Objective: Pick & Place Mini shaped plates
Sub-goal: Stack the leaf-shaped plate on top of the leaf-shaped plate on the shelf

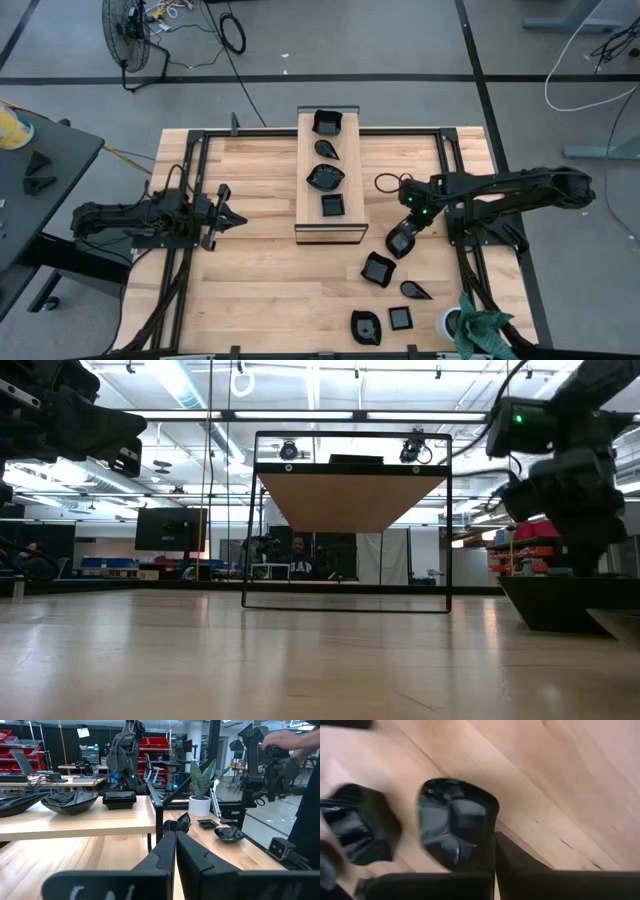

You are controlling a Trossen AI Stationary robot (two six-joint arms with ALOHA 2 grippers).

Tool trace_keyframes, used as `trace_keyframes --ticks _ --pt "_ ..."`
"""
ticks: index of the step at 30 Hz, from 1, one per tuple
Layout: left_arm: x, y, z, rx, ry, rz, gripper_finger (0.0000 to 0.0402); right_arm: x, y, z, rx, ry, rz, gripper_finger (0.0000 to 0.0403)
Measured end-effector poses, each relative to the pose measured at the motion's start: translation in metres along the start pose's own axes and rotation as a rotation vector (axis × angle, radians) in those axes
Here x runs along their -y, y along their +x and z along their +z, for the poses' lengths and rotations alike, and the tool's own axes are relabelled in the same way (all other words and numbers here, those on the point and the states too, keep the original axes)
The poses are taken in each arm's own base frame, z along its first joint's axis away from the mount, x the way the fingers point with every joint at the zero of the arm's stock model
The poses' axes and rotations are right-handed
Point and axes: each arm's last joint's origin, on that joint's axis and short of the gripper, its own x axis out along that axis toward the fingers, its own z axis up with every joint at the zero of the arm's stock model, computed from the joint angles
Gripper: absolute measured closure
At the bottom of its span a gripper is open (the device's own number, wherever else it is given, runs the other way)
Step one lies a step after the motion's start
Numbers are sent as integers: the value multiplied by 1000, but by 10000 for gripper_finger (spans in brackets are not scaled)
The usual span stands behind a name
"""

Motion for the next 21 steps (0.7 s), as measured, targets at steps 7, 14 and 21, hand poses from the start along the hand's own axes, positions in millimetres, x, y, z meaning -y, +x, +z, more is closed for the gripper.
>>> trace_keyframes --ticks 7,14,21 --pt "0 0 0 0 0 0 383 -11 -21 6 73 11 29 403" --pt "0 0 0 0 0 0 383 -16 -38 6 99 18 11 403" --pt "0 0 0 0 0 0 383 -22 -77 11 165 -11 -24 403"
